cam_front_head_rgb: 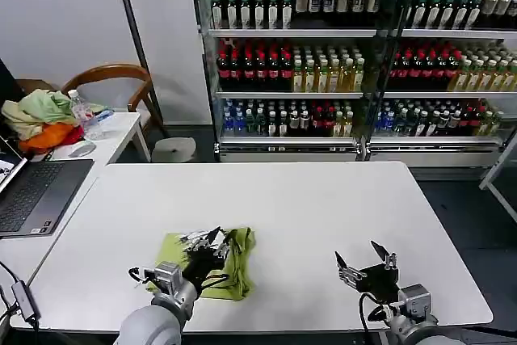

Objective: Fold and organize the clothes.

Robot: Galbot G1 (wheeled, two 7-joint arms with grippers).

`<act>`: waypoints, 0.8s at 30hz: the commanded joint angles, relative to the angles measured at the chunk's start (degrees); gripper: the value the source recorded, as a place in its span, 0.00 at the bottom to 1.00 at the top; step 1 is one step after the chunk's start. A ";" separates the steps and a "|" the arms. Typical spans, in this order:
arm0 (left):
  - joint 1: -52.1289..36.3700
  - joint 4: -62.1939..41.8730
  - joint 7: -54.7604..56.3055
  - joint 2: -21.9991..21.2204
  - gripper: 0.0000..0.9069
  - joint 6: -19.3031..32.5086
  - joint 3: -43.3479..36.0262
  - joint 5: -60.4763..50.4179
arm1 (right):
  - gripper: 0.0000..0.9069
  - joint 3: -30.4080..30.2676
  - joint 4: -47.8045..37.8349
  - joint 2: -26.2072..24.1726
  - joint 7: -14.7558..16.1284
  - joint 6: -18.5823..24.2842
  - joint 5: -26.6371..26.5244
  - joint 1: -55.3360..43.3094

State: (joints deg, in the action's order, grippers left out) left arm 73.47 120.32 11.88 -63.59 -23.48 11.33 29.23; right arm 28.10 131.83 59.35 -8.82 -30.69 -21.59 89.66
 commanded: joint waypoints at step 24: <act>6.28 -9.84 7.98 5.00 1.00 -1.95 13.18 7.89 | 1.00 -0.50 -0.48 -0.66 0.15 0.90 -0.10 -0.75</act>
State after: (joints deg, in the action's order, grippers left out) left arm 79.12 113.49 18.54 -58.97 -25.28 22.97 35.13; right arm 27.42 131.41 58.61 -8.67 -29.83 -21.73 88.90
